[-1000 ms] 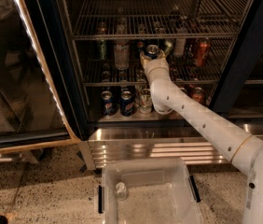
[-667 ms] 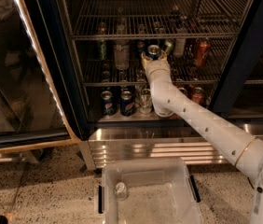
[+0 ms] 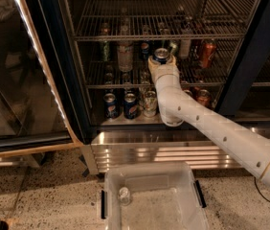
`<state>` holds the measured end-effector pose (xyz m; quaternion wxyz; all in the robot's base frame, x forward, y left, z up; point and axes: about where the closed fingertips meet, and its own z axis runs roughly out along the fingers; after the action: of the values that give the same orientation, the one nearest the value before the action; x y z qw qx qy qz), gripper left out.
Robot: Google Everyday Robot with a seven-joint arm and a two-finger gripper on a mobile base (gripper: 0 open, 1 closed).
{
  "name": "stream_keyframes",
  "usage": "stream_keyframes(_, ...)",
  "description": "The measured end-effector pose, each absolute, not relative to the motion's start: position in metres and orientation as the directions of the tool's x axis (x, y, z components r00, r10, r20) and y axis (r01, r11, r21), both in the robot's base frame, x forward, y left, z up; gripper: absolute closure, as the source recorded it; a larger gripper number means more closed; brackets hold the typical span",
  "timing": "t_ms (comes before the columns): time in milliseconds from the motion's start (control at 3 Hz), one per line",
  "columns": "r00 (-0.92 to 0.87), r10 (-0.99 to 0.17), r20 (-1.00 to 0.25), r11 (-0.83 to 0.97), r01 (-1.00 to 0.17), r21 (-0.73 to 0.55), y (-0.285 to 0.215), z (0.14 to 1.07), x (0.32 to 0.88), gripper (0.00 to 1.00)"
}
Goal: Pick pepsi can from middle shelf of fridge
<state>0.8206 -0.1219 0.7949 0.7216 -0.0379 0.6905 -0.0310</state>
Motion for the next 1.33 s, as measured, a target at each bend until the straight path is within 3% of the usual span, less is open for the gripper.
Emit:
stream_keyframes(667,0.024,-0.106,-0.994,0.994,-0.013,-0.106,-0.12,0.791,0.819,1.0)
stream_keyframes(1333,0.013,-0.102,-0.995,0.993,0.067,-0.101,-0.127,0.789,0.778,1.0)
